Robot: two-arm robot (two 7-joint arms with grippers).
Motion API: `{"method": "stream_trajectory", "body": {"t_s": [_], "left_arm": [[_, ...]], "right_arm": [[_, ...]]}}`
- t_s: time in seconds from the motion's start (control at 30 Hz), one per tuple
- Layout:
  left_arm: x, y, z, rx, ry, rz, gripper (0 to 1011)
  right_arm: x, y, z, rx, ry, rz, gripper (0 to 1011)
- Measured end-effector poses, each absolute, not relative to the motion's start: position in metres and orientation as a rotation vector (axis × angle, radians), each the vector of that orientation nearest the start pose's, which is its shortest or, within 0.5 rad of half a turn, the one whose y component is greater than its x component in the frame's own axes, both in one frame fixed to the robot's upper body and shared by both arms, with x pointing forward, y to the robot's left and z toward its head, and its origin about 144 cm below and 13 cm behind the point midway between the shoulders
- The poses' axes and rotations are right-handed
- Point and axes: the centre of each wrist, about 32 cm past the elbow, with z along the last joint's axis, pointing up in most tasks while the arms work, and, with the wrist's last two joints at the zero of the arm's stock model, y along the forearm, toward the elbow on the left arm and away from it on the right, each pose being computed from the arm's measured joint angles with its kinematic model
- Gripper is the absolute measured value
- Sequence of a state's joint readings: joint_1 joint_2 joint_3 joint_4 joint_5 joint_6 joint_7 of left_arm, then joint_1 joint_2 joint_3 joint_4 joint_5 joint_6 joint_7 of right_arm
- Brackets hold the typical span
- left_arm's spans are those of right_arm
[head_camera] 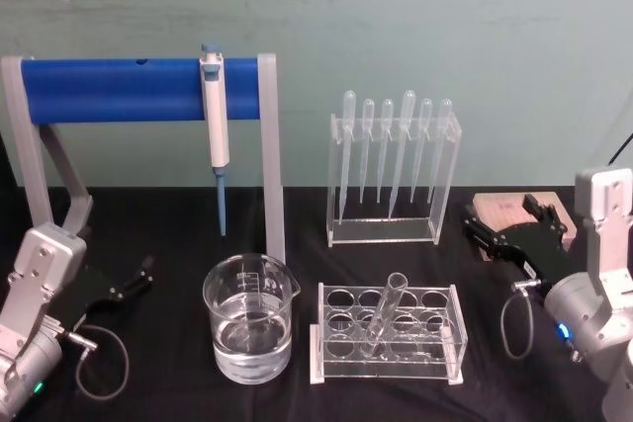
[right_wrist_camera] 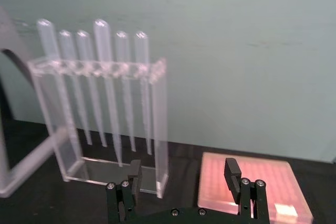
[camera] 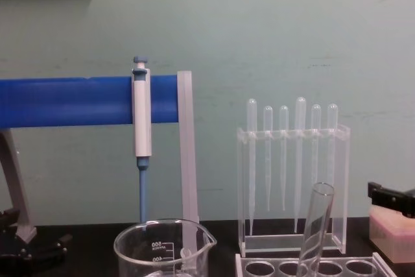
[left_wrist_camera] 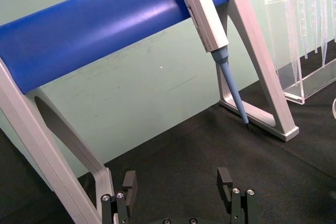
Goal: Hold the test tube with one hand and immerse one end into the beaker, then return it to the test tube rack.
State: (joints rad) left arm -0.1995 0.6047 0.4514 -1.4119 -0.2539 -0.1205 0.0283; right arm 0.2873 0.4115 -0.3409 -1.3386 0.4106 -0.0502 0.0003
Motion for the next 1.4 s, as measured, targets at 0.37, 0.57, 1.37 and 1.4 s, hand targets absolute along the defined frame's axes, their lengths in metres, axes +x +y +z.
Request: {"method": "stream_trajectory", "body": {"t_s": [0.37, 0.57, 1.37, 1.4], "left_arm": [[0.4886, 0.3097, 1.1398, 0.304, -0.285, 1.248, 1000], [0.4886, 0.3097, 1.1398, 0.304, -0.285, 1.248, 1000], [0.4886, 0.3097, 1.1398, 0.304, -0.285, 1.248, 1000], [0.4886, 0.3097, 1.1398, 0.304, -0.285, 1.248, 1000]], "right_arm": [[0.5276, -0.2745, 1.151, -0.048, -0.038, -1.381, 1002], [0.5276, -0.2749, 1.1522, -0.049, -0.039, -1.378, 1002], [0.5278, -0.2753, 1.154, -0.049, -0.04, -1.37, 1002], [0.5278, -0.2754, 1.1541, -0.049, -0.04, -1.37, 1002]]}}
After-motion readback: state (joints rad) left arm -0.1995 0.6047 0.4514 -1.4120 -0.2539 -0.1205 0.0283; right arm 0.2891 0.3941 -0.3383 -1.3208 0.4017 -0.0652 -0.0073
